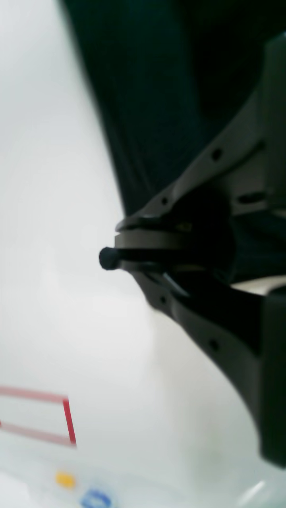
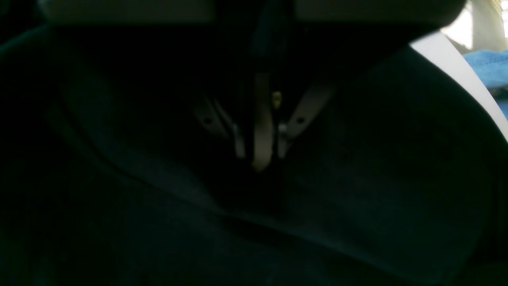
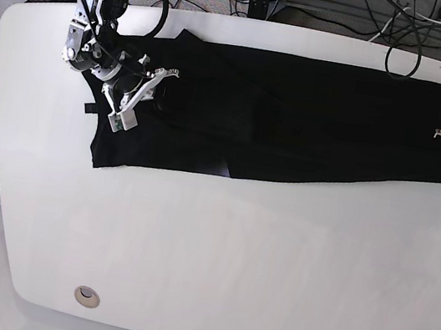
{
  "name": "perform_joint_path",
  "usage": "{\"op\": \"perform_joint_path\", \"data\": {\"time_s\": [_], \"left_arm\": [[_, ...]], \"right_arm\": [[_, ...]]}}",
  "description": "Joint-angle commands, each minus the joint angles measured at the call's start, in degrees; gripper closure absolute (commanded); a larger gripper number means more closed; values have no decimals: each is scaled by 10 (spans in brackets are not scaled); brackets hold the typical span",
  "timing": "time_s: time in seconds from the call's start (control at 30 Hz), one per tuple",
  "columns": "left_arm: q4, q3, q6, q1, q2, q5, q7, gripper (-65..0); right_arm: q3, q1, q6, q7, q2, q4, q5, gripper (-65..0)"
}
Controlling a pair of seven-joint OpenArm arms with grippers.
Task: Fold the T-shirt properly
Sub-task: 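Regrasp the strip's end with the left gripper and smooth it, then drag the strip's end with the left gripper to align the strip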
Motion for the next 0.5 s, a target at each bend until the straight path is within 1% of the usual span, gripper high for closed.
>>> {"op": "perform_joint_path", "data": {"time_s": [0.0,0.1,0.3,0.37,0.4,0.47], "left_arm": [[9,-7,2,2,-12,-8,-15,0],[8,-8,2,3,-13,-6,-14,0],[-38,-7,2,11,-15,-4,-13,0],[-49,-7,2,11,-15,-4,6,0],[-53,-7,2,11,-15,-4,22,-60],[-55,-7,2,11,-19,-5,39,-239]], "right_arm": [[1,1,-12,-26,6,0,-30,-25],[1,1,-12,-26,6,0,-30,-25],[1,1,-12,-26,6,0,-30,-25],[1,1,-12,-26,6,0,-30,-25],[1,1,-12,-26,6,0,-30,-25],[1,2,-12,-26,6,0,-30,-25]]}}
